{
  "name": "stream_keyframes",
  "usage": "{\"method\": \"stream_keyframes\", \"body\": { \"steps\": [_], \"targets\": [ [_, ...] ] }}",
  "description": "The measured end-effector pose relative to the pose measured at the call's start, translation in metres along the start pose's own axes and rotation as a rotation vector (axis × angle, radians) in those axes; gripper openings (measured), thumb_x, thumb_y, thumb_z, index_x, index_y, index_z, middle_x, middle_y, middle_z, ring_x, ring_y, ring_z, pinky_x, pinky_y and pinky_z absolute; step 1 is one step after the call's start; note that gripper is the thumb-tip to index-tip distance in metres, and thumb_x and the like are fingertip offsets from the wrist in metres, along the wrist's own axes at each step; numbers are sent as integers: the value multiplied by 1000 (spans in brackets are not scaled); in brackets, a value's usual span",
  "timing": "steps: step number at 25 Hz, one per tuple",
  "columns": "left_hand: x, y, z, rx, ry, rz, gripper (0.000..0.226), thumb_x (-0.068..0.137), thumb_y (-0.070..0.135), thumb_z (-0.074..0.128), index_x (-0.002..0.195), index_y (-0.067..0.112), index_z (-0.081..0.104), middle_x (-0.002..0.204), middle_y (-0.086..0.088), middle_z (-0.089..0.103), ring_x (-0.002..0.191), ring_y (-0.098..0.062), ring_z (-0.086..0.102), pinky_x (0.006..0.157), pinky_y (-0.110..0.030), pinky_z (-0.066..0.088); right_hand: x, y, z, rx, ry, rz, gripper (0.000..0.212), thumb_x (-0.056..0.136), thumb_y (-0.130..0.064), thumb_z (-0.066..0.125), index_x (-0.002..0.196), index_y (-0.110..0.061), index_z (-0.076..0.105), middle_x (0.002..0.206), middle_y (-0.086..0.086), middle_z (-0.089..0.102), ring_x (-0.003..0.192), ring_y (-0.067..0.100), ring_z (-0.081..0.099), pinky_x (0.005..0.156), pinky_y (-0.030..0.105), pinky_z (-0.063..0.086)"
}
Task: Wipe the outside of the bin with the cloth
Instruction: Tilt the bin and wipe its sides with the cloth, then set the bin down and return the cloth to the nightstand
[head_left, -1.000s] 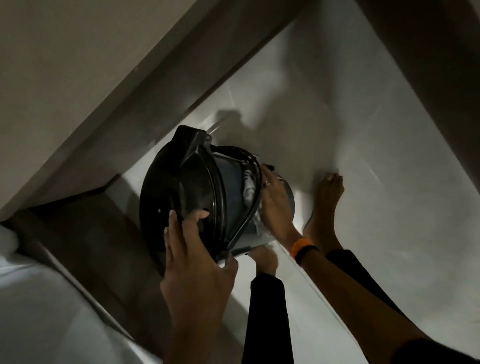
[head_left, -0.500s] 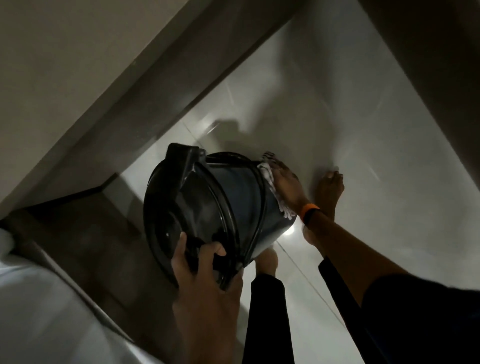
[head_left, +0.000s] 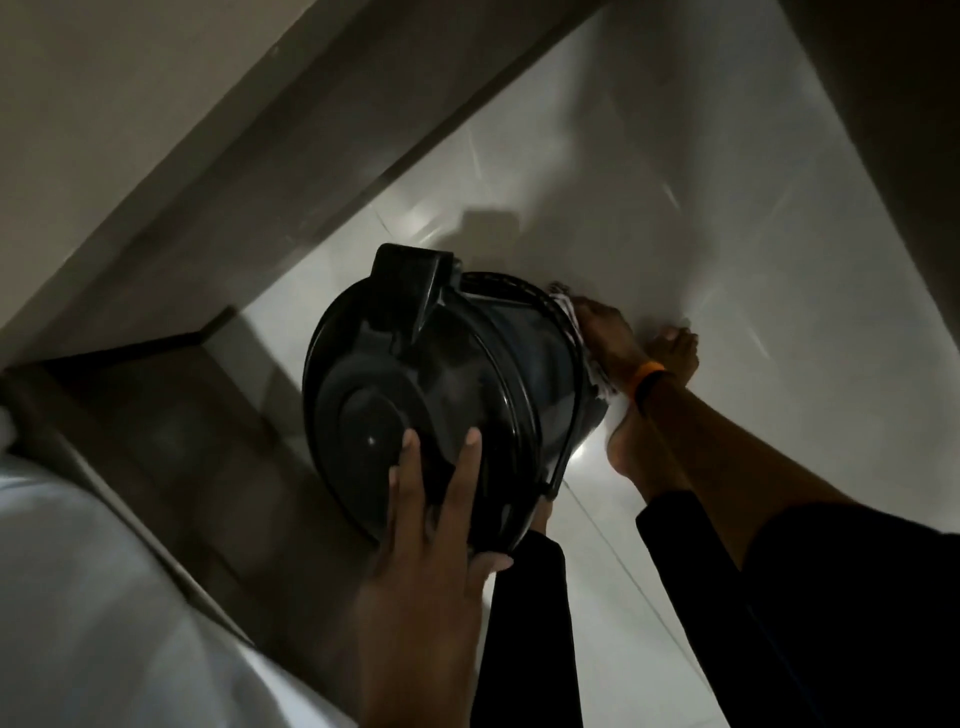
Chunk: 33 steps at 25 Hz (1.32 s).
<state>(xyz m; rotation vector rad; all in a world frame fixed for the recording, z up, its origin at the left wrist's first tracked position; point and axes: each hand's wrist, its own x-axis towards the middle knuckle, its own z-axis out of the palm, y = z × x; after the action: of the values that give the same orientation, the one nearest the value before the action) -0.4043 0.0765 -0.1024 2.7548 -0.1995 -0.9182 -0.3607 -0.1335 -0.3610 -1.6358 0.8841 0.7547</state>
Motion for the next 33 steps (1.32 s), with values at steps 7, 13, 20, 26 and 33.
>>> {"method": "stream_keyframes", "body": {
  "steps": [7,13,20,26,33],
  "targets": [
    [18,13,36,84,-106,-55,122,53,98,50,151,58,-11,170,-6,-15,153,-48,-7,101,-81,35,-29,-26,-33,235,107,-75,32,111,-22,48,99,-2,70,95,18,72,92,34,65,92,46,53],
    [43,77,62,7,59,-228,119,60,96,48,158,46,3,171,-17,-1,149,-58,5,92,-87,35,-67,-56,-101,236,446,-180,34,113,-20,41,121,2,65,122,26,70,113,37,69,105,54,55],
    [74,133,70,-99,53,-357,105,82,55,71,157,48,-2,168,-16,-20,148,-58,-14,93,-82,38,-122,-97,-82,-303,448,-722,33,110,-27,43,131,-17,66,136,1,67,122,19,57,104,30,44],
    [79,107,43,-107,32,-290,90,87,66,57,159,39,9,170,-14,-12,151,-54,-7,103,-69,43,-111,-115,-58,-694,348,-758,37,106,-26,47,136,-17,66,148,7,61,132,36,55,101,51,48],
    [162,7,-93,125,492,-41,88,90,67,46,161,26,15,169,-19,13,154,-49,1,117,-71,20,-88,-284,-66,-674,591,-1050,33,104,-29,49,130,-20,67,139,10,62,119,36,58,89,47,47]
  ]
}}
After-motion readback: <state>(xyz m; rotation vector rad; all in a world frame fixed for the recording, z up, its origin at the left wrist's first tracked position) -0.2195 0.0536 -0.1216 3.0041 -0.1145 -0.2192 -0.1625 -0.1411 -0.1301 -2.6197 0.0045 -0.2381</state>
